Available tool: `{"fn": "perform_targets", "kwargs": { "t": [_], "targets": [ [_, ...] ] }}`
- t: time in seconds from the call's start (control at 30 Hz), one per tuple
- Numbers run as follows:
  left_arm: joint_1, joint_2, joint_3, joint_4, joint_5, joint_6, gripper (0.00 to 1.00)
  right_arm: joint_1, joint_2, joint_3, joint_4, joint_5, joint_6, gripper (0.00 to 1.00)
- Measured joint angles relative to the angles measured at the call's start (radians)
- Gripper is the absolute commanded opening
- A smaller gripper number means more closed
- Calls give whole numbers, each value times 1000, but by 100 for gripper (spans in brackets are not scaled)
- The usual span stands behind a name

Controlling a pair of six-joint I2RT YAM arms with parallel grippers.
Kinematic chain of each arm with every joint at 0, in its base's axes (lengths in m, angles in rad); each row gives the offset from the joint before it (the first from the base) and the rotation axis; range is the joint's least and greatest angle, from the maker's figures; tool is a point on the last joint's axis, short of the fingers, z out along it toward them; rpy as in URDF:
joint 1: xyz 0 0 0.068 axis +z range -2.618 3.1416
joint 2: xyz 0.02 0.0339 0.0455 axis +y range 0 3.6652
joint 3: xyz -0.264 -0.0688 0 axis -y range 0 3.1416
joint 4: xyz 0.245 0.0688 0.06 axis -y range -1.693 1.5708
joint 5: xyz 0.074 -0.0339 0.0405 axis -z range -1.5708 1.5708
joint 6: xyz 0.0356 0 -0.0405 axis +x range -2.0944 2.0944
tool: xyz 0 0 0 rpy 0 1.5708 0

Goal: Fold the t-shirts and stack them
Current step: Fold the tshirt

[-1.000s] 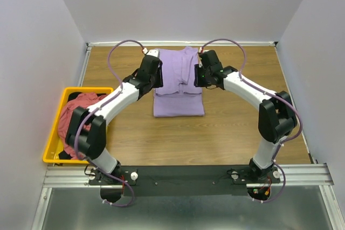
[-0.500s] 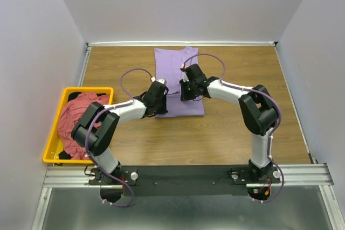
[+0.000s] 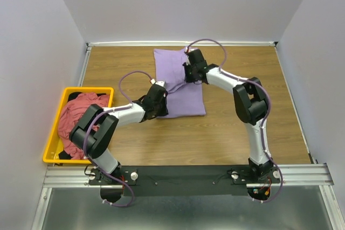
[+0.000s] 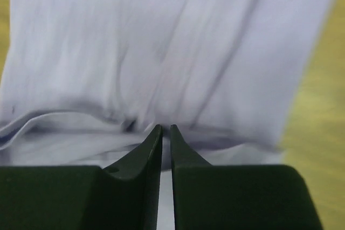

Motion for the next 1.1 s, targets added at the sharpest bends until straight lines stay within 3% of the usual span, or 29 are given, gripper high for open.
{"fn": "perform_targets", "kwargs": {
  "t": [0.2,0.47,0.63,0.9,1.0,1.1],
  "targets": [
    [-2,-21,5,-48,-1,3,11,-53,-23,89,8,39,-21,20],
    [32,-11,175,-109,-1,47,13,-42,-278,-98,30,4,2,20],
    [104,107,323,-106,6,87,11,-43,-378,-238,42,-34,24,20],
    [199,440,614,-159,53,149,10,-55,-416,-375,43,-61,47,20],
    [229,478,715,-188,60,161,15,-62,-434,-383,44,-73,52,20],
    [269,467,748,-194,68,164,26,-79,-447,-383,52,-98,64,20]
  ]
}}
